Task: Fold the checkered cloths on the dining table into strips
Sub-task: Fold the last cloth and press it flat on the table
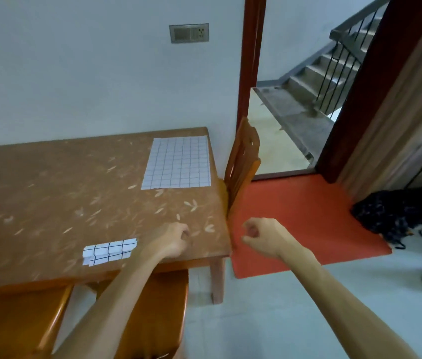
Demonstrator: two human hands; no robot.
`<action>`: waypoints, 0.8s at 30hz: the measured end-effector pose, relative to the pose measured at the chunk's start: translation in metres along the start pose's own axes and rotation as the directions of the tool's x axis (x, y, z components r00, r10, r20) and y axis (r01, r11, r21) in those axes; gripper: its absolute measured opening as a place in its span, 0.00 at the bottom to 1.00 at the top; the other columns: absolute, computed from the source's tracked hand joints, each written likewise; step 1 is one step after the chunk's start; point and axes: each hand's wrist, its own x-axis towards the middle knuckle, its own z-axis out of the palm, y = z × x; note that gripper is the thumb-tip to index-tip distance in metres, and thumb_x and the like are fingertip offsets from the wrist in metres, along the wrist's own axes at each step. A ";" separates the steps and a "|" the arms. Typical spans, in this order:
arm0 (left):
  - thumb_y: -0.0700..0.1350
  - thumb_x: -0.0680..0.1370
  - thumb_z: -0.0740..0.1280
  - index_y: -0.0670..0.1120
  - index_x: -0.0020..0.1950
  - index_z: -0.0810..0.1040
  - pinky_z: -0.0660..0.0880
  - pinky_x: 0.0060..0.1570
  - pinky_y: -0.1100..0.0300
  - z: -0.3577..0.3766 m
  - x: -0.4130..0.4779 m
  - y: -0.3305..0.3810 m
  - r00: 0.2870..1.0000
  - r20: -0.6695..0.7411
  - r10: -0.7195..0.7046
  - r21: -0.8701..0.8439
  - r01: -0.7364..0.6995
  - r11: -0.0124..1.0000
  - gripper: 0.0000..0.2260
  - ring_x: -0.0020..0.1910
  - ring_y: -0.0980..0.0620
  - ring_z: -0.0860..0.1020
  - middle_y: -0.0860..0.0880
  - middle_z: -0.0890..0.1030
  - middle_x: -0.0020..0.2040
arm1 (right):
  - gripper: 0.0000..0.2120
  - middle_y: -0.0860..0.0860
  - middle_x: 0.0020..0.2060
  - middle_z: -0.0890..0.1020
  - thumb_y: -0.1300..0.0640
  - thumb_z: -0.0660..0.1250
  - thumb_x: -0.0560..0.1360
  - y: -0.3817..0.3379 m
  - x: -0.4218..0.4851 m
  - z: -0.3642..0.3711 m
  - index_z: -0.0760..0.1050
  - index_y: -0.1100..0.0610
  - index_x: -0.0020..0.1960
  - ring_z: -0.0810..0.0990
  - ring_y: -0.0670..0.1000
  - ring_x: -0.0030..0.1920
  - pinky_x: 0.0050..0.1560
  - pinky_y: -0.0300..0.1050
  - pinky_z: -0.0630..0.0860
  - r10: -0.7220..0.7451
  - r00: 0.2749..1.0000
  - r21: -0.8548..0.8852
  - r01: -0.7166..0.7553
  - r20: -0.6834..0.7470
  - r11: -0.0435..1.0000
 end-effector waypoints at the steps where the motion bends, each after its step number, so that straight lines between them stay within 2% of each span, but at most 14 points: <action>1: 0.52 0.78 0.65 0.57 0.63 0.79 0.78 0.53 0.55 -0.001 0.009 0.019 1.000 0.003 0.000 -0.005 0.000 1.000 0.14 0.57 0.47 0.80 0.51 0.81 0.64 | 0.17 0.50 0.54 0.84 0.50 0.67 0.75 0.014 0.003 -0.014 0.78 0.52 0.62 0.81 0.54 0.57 0.57 0.50 0.78 -0.004 1.000 -0.007 0.004 0.008 1.000; 5: 0.46 0.81 0.65 0.54 0.66 0.79 0.78 0.51 0.57 0.000 0.048 0.075 1.000 0.025 0.000 -0.053 0.002 0.999 0.14 0.57 0.50 0.80 0.51 0.79 0.65 | 0.19 0.49 0.56 0.82 0.48 0.67 0.75 0.061 0.027 -0.063 0.77 0.51 0.65 0.81 0.52 0.57 0.58 0.48 0.78 -0.017 1.000 -0.014 0.017 0.024 1.000; 8: 0.46 0.79 0.65 0.57 0.62 0.80 0.79 0.59 0.49 -0.005 0.079 0.101 0.999 0.045 -0.018 -0.030 0.019 0.999 0.13 0.65 0.44 0.77 0.46 0.77 0.70 | 0.19 0.48 0.55 0.82 0.49 0.67 0.76 0.087 0.053 -0.091 0.76 0.51 0.65 0.81 0.51 0.56 0.58 0.46 0.78 -0.033 0.999 0.016 0.033 0.024 0.999; 9: 0.45 0.79 0.65 0.57 0.61 0.80 0.80 0.57 0.49 -0.007 0.091 0.108 0.999 0.042 -0.033 -0.028 0.034 0.999 0.13 0.66 0.42 0.77 0.44 0.77 0.70 | 0.19 0.48 0.55 0.83 0.49 0.67 0.76 0.094 0.064 -0.099 0.76 0.51 0.66 0.81 0.50 0.56 0.58 0.46 0.78 -0.041 0.999 0.025 0.041 0.022 0.999; 11: 0.41 0.78 0.64 0.56 0.63 0.80 0.82 0.51 0.53 -0.015 0.114 0.120 0.998 0.040 -0.053 -0.025 0.054 0.998 0.17 0.60 0.46 0.80 0.48 0.80 0.65 | 0.20 0.48 0.54 0.83 0.49 0.67 0.76 0.105 0.089 -0.111 0.76 0.51 0.66 0.81 0.50 0.55 0.57 0.46 0.78 -0.058 0.998 0.036 0.057 0.014 0.998; 13: 0.39 0.78 0.62 0.54 0.64 0.80 0.81 0.50 0.56 -0.025 0.139 0.129 0.998 0.040 -0.041 -0.048 0.043 0.998 0.18 0.55 0.50 0.81 0.52 0.81 0.61 | 0.20 0.47 0.54 0.83 0.48 0.67 0.76 0.113 0.117 -0.120 0.76 0.51 0.66 0.81 0.49 0.54 0.56 0.45 0.79 -0.078 0.997 0.041 0.077 0.019 0.996; 17: 0.47 0.81 0.67 0.52 0.62 0.80 0.74 0.48 0.62 -0.046 0.211 0.137 0.998 -0.001 -0.060 -0.170 0.059 0.984 0.11 0.54 0.51 0.79 0.51 0.81 0.59 | 0.21 0.48 0.55 0.83 0.42 0.65 0.78 0.120 0.192 -0.138 0.77 0.53 0.64 0.81 0.49 0.55 0.57 0.46 0.78 -0.131 0.991 0.020 0.131 0.017 0.991; 21: 0.49 0.78 0.71 0.48 0.64 0.79 0.76 0.62 0.53 -0.065 0.288 0.134 0.992 0.011 -0.128 -0.309 0.125 0.943 0.15 0.58 0.47 0.80 0.47 0.81 0.61 | 0.21 0.49 0.56 0.84 0.40 0.64 0.78 0.115 0.278 -0.156 0.78 0.53 0.64 0.81 0.49 0.56 0.59 0.48 0.78 -0.180 0.983 -0.011 0.180 0.030 0.984; 24: 0.52 0.80 0.69 0.48 0.65 0.78 0.77 0.57 0.57 -0.085 0.339 0.127 0.985 0.020 -0.170 -0.350 0.166 0.922 0.16 0.57 0.49 0.80 0.46 0.81 0.62 | 0.18 0.47 0.53 0.85 0.41 0.64 0.78 0.100 0.343 -0.164 0.80 0.51 0.60 0.81 0.48 0.54 0.57 0.48 0.78 -0.219 0.973 -0.040 0.222 0.066 0.974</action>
